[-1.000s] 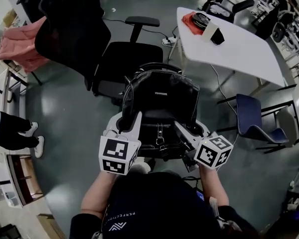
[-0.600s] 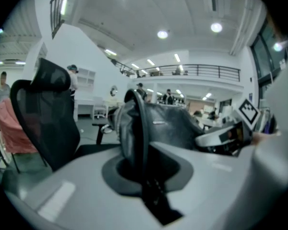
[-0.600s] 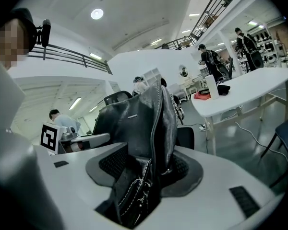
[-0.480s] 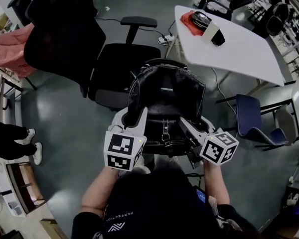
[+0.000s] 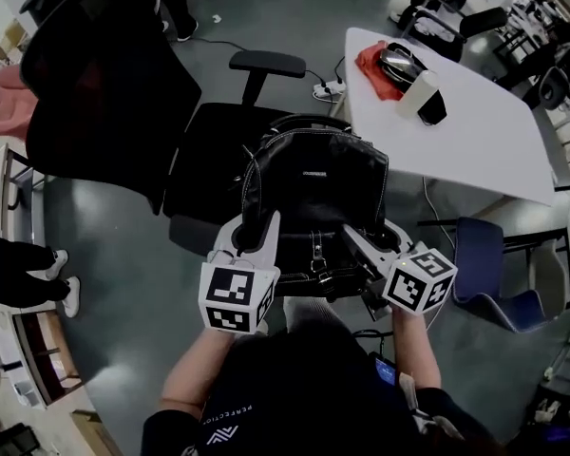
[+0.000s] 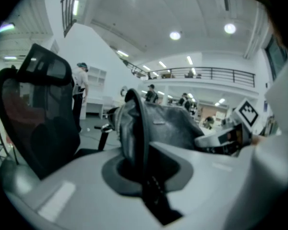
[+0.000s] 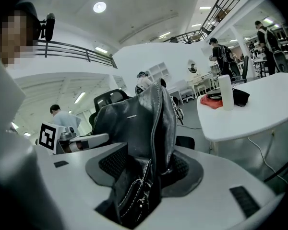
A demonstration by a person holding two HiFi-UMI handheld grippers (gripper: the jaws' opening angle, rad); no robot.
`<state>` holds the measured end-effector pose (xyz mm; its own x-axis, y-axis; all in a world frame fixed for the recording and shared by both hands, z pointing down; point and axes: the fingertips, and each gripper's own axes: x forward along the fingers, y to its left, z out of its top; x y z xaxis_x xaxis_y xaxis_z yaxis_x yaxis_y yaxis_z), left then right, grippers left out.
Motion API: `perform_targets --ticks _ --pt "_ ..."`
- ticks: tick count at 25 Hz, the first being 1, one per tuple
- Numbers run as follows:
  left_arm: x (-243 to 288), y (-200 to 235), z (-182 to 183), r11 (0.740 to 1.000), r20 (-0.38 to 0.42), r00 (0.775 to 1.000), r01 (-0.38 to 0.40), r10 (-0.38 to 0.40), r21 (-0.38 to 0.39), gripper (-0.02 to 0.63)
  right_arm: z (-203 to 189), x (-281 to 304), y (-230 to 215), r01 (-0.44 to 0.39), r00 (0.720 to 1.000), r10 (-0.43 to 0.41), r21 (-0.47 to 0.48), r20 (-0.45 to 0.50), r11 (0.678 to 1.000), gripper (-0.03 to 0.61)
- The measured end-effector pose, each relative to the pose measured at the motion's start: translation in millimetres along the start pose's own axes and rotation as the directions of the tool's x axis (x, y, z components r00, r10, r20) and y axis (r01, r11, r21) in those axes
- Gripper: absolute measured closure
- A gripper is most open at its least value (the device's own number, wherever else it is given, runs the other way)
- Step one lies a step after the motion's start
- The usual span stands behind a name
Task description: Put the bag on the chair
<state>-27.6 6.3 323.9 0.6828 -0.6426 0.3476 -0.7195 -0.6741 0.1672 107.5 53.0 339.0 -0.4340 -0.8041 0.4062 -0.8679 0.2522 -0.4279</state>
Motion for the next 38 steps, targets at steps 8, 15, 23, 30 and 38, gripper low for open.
perform_targets --ticks 8,15,23,30,38 --pt "63.4 27.3 21.8 0.996 -0.016 0.996 -0.087 0.087 -0.024 0.571 42.3 53.6 -49.2 -0.075 0.996 0.074 -0.007 -0.047 0.997 0.362" --pt "96.3 66.3 11.8 0.984 -0.061 0.984 -0.172 0.17 -0.039 0.57 44.9 111.7 -71.5 -0.146 0.984 0.146 0.012 -0.103 0.989 0.362" --pt "121.2 114.5 -10.4 0.965 -0.117 0.96 -0.259 0.253 -0.044 0.569 31.2 178.2 -85.5 -0.207 0.966 0.212 0.048 -0.152 0.977 0.359" --pt "140.3 145.5 -43.8 0.95 -0.169 0.942 -0.305 0.291 -0.069 0.568 7.4 222.0 -99.3 -0.225 0.951 0.234 0.063 -0.204 0.972 0.357" --pt "158.9 169.8 -84.3 0.934 -0.247 0.914 -0.349 0.321 -0.08 0.566 -27.6 260.1 -116.8 -0.231 0.934 0.249 0.099 -0.254 0.968 0.353"
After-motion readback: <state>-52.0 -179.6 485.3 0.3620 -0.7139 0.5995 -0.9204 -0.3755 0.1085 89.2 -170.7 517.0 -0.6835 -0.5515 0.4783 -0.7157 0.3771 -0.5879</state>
